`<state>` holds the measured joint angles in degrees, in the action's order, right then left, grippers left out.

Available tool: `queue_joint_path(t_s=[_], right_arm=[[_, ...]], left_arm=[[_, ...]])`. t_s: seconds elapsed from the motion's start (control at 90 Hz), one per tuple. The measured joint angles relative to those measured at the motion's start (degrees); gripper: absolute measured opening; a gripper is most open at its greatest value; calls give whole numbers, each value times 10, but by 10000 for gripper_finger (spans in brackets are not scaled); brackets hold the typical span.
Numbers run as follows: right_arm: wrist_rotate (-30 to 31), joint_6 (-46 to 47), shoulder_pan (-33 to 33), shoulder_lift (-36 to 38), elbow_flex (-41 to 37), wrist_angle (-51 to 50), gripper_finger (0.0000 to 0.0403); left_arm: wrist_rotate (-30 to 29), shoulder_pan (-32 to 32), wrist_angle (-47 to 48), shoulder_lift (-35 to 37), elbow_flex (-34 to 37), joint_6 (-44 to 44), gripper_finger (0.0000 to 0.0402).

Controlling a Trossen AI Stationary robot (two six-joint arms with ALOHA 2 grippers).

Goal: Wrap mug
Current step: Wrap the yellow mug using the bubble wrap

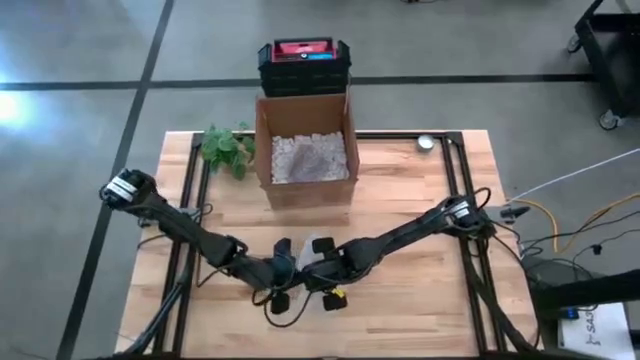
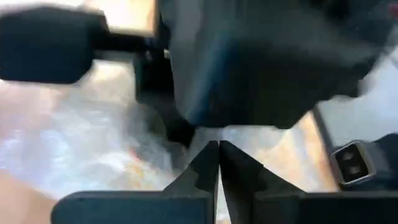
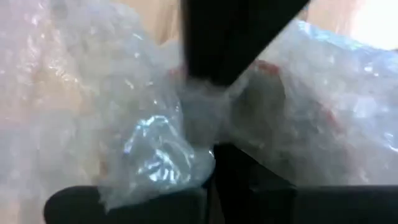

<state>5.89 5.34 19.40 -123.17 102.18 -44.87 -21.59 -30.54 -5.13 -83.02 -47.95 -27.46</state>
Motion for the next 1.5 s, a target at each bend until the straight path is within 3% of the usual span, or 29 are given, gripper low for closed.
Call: queue_joint_path(t_s=[0.256,0.367,0.489,0.689,1.067,1.211,1.367,1.5], right_arm=[[0,-9,1,2,-1,12,0],[0,-15,1,2,-2,17,0],[0,-21,1,2,-2,19,0],[-6,-52,2,2,-2,18,0],[6,-156,-2,15,6,36,0],[3,-156,-1,15,6,34,0],[1,-153,0,16,6,33,0],[0,-150,0,16,6,33,0]], left_arm=[[-119,10,157,72,7,-1,0],[-111,31,98,65,48,1,0],[-35,51,-34,39,96,-2,0],[9,28,-206,-25,116,-40,0],[6,-59,-178,-100,39,-91,0],[3,-62,-58,-101,-12,-92,0],[-20,-65,170,-66,-111,-89,0],[-76,-77,344,-54,-188,-90,0]])
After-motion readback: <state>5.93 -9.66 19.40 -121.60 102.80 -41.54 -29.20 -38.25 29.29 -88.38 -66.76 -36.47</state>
